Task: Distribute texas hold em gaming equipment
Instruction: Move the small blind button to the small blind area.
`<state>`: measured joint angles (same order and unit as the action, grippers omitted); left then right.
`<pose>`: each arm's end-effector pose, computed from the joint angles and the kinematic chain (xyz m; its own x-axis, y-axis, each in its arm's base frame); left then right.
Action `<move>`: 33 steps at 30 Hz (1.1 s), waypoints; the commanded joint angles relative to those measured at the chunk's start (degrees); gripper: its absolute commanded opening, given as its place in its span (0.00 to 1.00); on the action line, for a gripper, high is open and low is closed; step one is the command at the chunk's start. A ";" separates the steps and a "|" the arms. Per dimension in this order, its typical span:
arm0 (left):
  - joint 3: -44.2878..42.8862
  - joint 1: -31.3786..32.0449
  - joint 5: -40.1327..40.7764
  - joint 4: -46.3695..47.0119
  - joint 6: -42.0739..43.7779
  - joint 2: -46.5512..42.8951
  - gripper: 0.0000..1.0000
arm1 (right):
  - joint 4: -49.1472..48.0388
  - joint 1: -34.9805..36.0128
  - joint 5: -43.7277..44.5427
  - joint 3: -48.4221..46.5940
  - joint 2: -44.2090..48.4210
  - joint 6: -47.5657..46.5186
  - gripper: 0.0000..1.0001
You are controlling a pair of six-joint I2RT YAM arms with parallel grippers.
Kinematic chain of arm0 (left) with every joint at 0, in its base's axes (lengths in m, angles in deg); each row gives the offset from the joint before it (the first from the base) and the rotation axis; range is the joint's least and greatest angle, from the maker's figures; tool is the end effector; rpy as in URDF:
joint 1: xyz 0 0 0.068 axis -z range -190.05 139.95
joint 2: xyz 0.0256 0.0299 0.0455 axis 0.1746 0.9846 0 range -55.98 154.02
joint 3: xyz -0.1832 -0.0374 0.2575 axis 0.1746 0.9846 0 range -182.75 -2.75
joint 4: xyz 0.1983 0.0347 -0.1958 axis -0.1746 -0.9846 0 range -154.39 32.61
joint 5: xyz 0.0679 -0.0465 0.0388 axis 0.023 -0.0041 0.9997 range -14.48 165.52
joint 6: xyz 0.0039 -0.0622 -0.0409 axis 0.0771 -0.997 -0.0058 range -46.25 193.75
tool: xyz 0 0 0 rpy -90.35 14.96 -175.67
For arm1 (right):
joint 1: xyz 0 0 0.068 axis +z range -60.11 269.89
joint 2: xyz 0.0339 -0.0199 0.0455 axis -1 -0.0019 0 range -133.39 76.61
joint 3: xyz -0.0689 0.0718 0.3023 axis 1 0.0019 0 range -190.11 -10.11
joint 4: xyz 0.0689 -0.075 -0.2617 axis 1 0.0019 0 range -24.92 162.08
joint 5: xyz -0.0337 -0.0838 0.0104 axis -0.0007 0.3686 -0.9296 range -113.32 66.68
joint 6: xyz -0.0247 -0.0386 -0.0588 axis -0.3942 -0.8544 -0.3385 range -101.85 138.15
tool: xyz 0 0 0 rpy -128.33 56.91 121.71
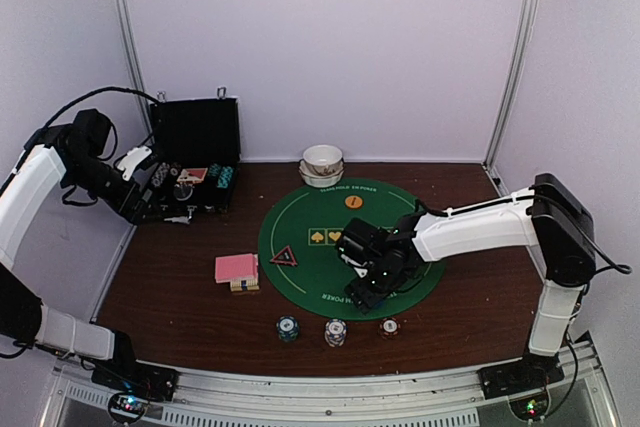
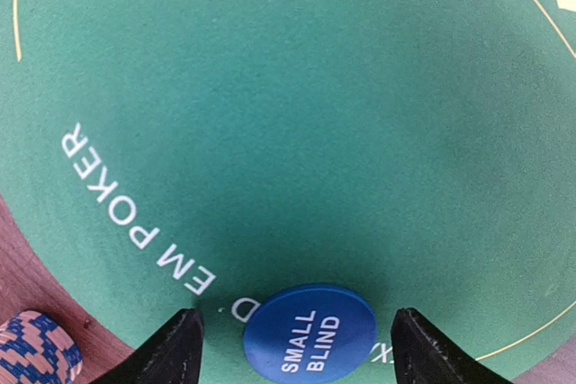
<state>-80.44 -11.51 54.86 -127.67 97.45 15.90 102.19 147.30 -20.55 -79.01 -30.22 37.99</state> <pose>0.2391 -0.0160 0.3758 -0.7744 0.3567 -0.5226 0.4801 0.8692 -0.1181 0.2135 0.3284 0.1631 -0.7728 -0.5795 -0.2587 -0.6087 0.7922 0.0438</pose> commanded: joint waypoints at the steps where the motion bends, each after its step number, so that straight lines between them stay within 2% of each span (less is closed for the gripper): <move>1: -1.29 -0.38 -1.04 0.18 0.20 -1.09 0.98 | 0.27 -1.03 2.68 0.64 0.39 1.61 0.72; 19: -1.46 -0.43 -0.91 0.25 0.29 -1.41 0.98 | -0.83 -7.71 2.43 10.04 6.27 5.07 0.45; 28: -1.54 -0.39 -1.20 0.31 0.31 -1.17 0.97 | 1.60 -8.72 2.25 11.85 9.89 4.81 0.44; 33: -1.62 -0.40 -0.83 0.32 0.45 -0.97 0.98 | 5.47 -8.65 1.76 6.76 12.46 2.91 0.55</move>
<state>-80.44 -11.51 54.70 -127.80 97.45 15.68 103.06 138.88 -19.85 -68.06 -21.32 42.12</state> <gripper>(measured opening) 0.976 0.519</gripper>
